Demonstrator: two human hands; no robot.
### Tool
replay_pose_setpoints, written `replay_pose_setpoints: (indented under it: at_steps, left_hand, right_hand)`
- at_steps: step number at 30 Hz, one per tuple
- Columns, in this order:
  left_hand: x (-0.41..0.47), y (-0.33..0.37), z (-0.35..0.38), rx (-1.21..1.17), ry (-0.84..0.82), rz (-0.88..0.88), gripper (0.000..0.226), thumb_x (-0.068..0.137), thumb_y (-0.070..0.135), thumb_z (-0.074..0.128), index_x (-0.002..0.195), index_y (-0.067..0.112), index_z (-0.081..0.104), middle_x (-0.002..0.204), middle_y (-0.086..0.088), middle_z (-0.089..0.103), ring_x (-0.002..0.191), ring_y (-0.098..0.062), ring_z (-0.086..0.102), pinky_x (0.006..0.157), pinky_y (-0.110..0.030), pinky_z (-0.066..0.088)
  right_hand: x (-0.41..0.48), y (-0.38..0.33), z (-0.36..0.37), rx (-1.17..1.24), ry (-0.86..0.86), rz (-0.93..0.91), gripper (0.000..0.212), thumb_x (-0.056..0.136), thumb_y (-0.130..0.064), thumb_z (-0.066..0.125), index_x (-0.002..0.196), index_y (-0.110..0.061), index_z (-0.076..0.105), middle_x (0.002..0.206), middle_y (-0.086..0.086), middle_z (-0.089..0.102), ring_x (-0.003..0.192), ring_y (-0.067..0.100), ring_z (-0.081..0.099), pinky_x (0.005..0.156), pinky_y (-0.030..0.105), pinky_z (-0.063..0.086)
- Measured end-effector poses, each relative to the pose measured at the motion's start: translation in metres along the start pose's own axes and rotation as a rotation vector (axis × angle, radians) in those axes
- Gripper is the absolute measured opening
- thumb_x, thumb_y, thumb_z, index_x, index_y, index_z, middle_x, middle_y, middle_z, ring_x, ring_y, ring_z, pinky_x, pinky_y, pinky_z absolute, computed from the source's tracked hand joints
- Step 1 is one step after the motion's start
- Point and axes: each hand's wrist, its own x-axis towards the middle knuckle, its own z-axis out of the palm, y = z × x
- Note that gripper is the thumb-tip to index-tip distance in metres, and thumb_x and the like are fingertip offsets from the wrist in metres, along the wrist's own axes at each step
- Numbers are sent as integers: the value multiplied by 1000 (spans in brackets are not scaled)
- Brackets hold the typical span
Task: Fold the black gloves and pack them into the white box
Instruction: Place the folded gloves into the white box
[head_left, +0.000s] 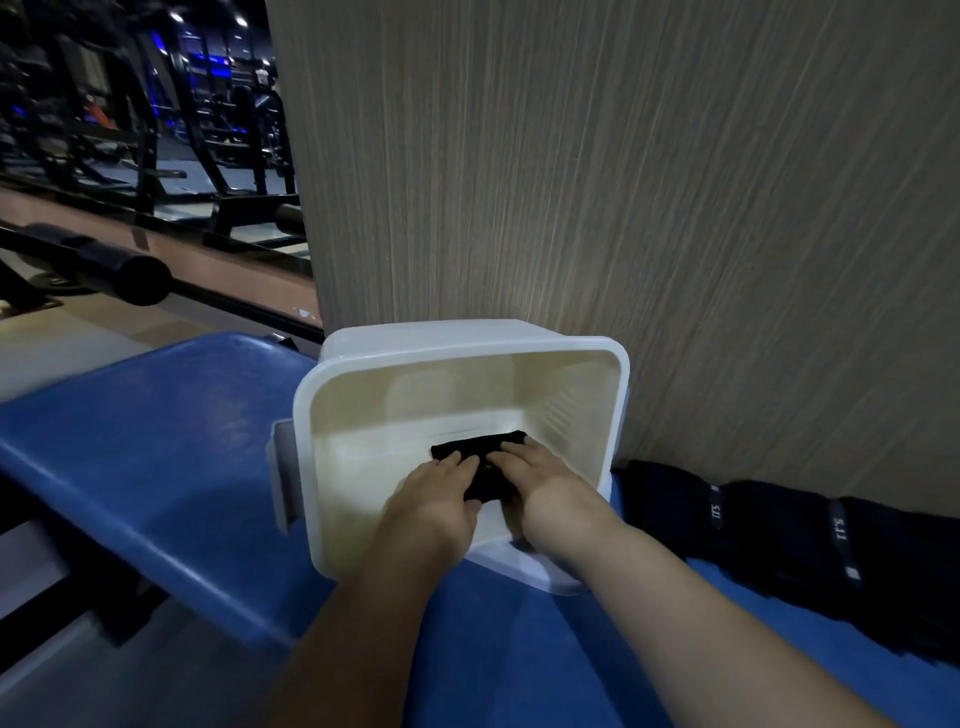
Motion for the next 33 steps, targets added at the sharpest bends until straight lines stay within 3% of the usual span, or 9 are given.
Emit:
replay_pose_setpoints:
  at_steps: [5,23,29,33]
  left_hand:
    - [2,7,1,43,-2,-73,56,101,36,35,152,28,14,160,6,13,143,-18,19,115,-30,20]
    - [5,14,2,88,13,-163,51,103,34,29,151,36,12,160,13,10,139,-15,26,108,-29,26]
    - [0,16,-1,2,24,-152,55,101,32,32,152,34,9,161,9,6,141,-18,23,111,-32,26]
    - [-7,16,-4,-79,39,-144,62,99,29,38,152,32,5,161,6,1,140,-19,28,113,-32,28]
  right_hand:
    - [15,1,1,-12,-12,59,56,98,-19,39,151,-27,22,160,-4,13,148,17,4,118,28,6]
    - [29,-2,-2,-103,-83,128,60,98,-28,36,152,-30,11,161,-7,6,148,17,-1,118,32,2]
    - [13,-8,-11,-28,43,84,69,94,-27,47,153,-24,12,161,-4,8,148,18,-2,118,28,4]
    - [-13,-17,-21,13,142,48,65,92,-14,44,152,-17,19,160,-2,14,147,17,7,116,26,12]
